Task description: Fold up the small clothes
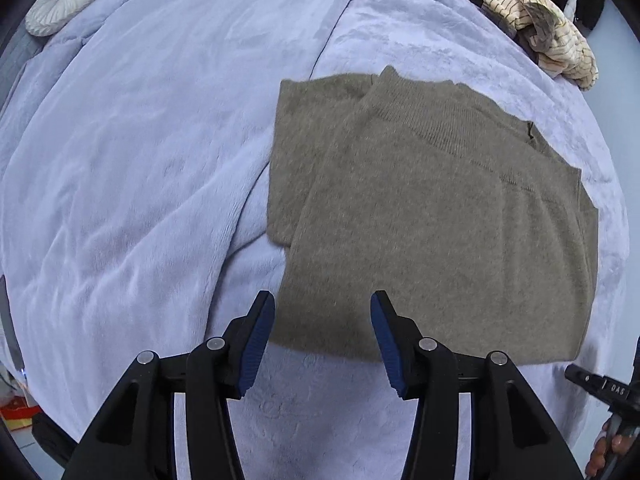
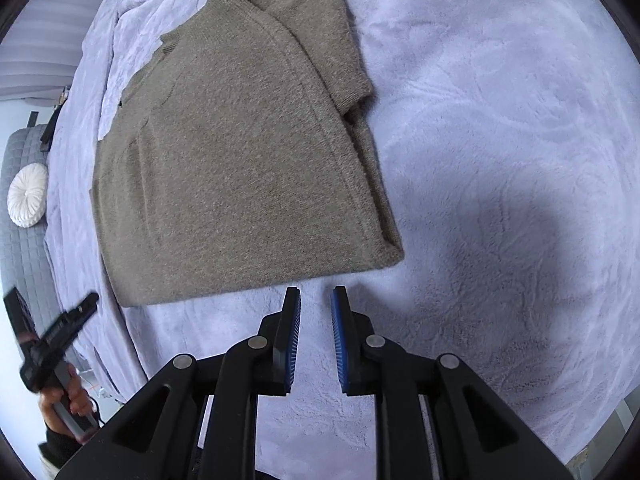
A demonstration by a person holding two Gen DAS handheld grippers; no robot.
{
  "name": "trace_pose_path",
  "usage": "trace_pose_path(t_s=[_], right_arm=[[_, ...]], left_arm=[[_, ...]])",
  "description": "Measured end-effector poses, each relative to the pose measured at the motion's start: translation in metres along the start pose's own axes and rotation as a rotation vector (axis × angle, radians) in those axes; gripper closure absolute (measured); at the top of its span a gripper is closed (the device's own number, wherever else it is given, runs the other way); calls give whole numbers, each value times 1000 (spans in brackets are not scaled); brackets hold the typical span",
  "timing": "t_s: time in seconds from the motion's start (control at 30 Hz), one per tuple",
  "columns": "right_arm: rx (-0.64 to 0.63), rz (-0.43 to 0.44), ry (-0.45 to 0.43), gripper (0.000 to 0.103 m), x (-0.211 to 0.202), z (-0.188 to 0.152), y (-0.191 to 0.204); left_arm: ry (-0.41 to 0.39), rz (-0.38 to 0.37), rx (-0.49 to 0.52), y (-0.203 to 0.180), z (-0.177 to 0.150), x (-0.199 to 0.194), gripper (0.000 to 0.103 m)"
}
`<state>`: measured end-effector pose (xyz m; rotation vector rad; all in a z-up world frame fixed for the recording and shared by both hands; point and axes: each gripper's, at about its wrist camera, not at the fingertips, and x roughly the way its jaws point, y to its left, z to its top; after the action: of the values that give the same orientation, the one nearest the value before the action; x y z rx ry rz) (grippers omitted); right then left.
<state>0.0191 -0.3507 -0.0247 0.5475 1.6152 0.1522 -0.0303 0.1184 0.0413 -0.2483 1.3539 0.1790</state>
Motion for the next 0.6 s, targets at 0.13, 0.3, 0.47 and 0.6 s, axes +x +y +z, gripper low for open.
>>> trace_pose_path(t_s=[0.13,0.3,0.47,0.6], right_arm=[[17,24,-7,85,-1,-9,7],[63,36,-32,85,-5,-30,18],[119,34,-46,70,-4,-63,31],[154,39,-43,65,2,-81,42]], left_arm=[[-25,-57,19,-12,42,18,51],[-14,-126,64,-26,73,54,51],[43,-124,120,-24,80,82,51],[61,-108,203,-28,72,73,51]])
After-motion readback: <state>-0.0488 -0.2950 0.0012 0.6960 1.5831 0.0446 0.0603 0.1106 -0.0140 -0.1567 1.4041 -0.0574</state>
